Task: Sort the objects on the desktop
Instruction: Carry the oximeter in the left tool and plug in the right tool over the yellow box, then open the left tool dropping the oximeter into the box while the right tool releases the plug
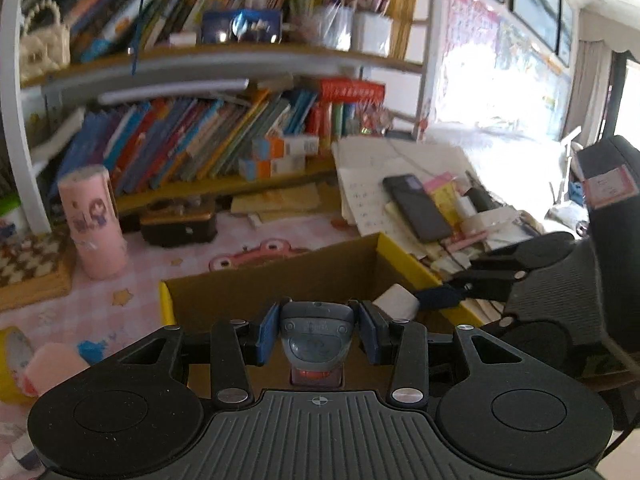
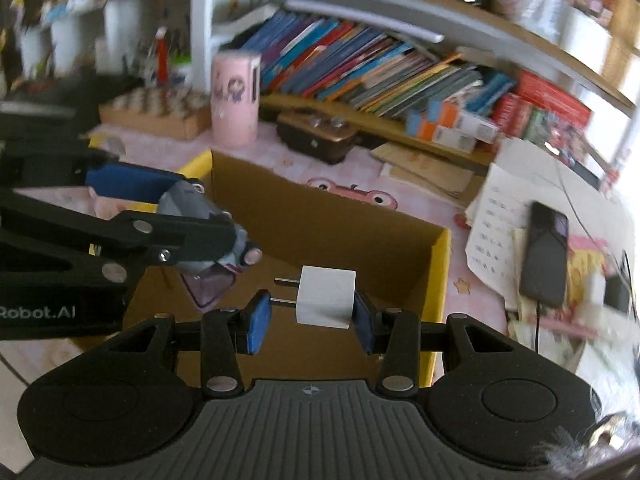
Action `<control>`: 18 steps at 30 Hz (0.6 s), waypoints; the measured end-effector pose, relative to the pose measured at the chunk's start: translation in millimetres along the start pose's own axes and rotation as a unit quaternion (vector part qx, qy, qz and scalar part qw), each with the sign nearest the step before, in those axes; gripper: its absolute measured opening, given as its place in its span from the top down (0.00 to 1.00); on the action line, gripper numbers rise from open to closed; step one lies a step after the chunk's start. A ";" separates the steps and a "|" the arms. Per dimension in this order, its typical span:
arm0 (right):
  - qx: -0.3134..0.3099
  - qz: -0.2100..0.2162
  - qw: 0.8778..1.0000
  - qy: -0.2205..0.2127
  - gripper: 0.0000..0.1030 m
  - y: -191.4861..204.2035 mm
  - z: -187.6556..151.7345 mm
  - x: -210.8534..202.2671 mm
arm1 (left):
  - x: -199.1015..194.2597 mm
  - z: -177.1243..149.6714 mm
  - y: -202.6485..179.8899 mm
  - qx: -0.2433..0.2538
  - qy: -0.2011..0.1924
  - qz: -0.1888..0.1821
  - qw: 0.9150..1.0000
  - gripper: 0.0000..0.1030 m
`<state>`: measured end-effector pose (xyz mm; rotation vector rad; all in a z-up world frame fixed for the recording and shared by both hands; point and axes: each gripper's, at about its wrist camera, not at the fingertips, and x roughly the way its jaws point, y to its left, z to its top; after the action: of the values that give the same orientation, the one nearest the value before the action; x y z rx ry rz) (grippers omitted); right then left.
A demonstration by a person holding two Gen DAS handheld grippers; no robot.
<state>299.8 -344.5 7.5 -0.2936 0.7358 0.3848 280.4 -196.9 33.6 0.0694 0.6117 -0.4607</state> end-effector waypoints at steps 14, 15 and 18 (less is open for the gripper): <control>-0.144 0.032 0.984 0.095 0.60 -5.8 17.4 77.0 | 64.6 0.7 9.7 0.005 0.093 0.026 0.995 0.60; -0.150 0.033 0.983 0.101 0.60 -4.9 17.0 80.0 | 67.7 -0.7 10.6 0.005 0.101 0.028 0.995 0.60; -0.165 0.034 0.979 0.114 0.60 -2.6 14.4 89.5 | 74.3 -5.3 12.6 0.001 0.117 0.033 0.993 0.60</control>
<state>370.1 -320.1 -44.4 -0.6338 0.9097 0.5457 336.6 -214.1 -13.9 0.1470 0.8363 -0.3927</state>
